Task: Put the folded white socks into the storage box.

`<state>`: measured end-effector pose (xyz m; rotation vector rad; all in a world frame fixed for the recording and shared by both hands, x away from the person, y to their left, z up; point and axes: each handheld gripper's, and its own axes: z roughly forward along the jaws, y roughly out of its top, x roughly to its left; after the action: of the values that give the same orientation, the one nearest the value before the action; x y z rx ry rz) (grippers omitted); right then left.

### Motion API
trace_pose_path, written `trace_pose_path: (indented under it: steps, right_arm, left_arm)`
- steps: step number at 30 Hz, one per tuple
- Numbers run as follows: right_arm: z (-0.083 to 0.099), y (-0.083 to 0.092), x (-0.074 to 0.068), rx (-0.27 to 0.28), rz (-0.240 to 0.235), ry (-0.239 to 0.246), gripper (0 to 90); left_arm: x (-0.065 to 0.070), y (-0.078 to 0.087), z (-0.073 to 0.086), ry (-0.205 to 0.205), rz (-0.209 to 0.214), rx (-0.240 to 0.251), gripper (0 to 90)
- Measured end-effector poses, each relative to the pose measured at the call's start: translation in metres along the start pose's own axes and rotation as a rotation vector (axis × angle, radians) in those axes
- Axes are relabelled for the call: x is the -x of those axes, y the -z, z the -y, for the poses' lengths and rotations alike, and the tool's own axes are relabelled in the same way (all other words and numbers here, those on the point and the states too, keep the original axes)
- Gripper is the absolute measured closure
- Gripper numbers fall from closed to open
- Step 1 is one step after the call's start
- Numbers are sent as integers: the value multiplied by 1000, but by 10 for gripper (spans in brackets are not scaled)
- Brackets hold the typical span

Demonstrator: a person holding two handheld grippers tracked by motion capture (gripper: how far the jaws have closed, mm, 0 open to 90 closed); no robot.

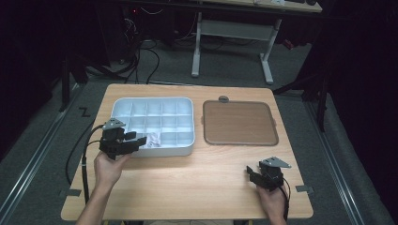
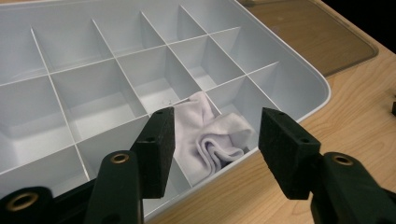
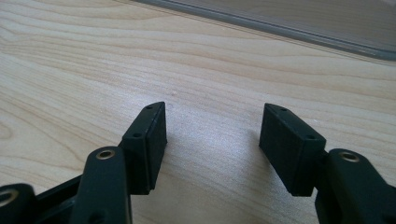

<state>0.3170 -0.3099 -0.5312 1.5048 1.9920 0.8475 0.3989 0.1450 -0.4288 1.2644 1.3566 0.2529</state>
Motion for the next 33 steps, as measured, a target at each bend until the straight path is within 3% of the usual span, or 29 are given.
trace_pose_path:
  steps: [10,33]
  right_arm:
    - [0,0,0,0,0,0,417]
    - [0,0,0,0,0,0,417]
  left_arm:
    - [4,13,3,-18,17,21,460]
    - [4,31,11,-2,42,48,458]
